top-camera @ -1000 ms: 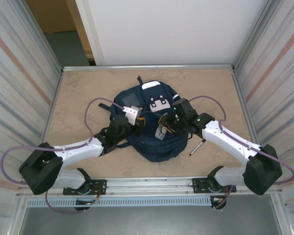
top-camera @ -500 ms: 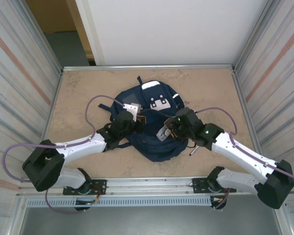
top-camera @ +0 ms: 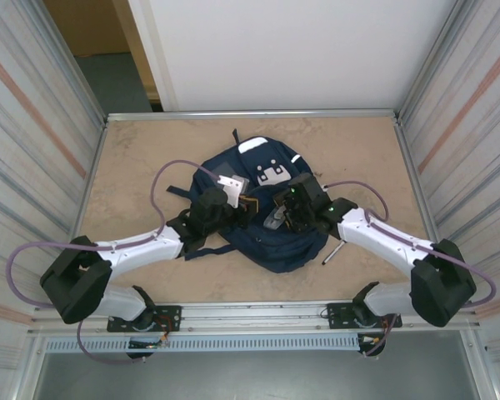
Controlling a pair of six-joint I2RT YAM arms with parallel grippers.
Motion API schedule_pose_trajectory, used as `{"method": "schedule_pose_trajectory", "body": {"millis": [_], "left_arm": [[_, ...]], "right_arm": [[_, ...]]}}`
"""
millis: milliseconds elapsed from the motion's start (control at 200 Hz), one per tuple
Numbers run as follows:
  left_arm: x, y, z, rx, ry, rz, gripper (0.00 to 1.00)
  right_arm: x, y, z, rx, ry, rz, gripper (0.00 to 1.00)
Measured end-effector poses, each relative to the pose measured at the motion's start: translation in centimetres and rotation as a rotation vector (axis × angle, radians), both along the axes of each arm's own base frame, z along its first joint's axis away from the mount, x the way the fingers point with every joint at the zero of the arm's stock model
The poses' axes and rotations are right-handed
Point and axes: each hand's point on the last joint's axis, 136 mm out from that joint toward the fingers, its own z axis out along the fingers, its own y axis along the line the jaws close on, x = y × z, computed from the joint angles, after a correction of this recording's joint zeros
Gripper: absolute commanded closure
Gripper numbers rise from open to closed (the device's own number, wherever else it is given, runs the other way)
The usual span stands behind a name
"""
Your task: Pack books, pencil case, and school supplies into a backpack
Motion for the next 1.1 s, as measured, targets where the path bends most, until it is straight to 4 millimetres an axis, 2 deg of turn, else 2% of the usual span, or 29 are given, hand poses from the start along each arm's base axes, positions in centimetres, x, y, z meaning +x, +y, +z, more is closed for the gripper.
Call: {"method": "schedule_pose_trajectory", "body": {"millis": [135,236,281,386,461,516,641,727,817,937,1097], "left_arm": [[-0.5,-0.5,0.3,0.018,-0.049,-0.054,1.0],[-0.6,-0.7,0.4,0.034,-0.081,-0.08,1.0],[-0.7,-0.8,0.3,0.042,-0.093,-0.091,1.0],[-0.9,-0.9,0.3,0.059,-0.113,-0.115,1.0],[-1.1,-1.0,0.3,0.067,-0.126,-0.138,1.0],[-1.3,-1.2,0.3,0.072,-0.135,-0.156,1.0],[-1.8,-1.5,0.2,0.08,-0.15,-0.198,1.0],[-2.1,-1.7,0.1,0.082,-0.152,-0.224,1.0],[-2.4,-1.7,-0.3,0.092,-0.151,-0.238,1.0],[-2.4,-1.7,-0.3,0.093,-0.154,-0.241,1.0],[-2.2,-1.6,-0.3,0.097,-0.161,-0.228,1.0]], "right_arm": [[0.5,-0.6,0.2,0.006,-0.005,0.022,0.32],[0.1,-1.8,0.8,-0.027,-0.023,0.056,0.5],[0.0,-2.3,1.5,-0.029,-0.04,0.063,0.54],[-0.5,-3.6,2.5,-0.017,-0.077,0.079,0.54],[-0.9,-3.9,1.8,-0.019,-0.063,0.095,0.54],[-1.4,-3.5,0.6,-0.024,-0.032,0.122,0.59],[-2.4,-1.8,-2.0,-0.048,0.024,0.206,0.76],[-2.3,-0.4,-2.7,-0.052,0.02,0.247,0.85],[-1.3,1.1,-2.7,-0.05,-0.016,0.28,0.88],[0.2,3.2,-2.2,-0.04,-0.068,0.313,0.87],[1.0,4.1,-2.2,-0.03,-0.092,0.325,0.8]]}}
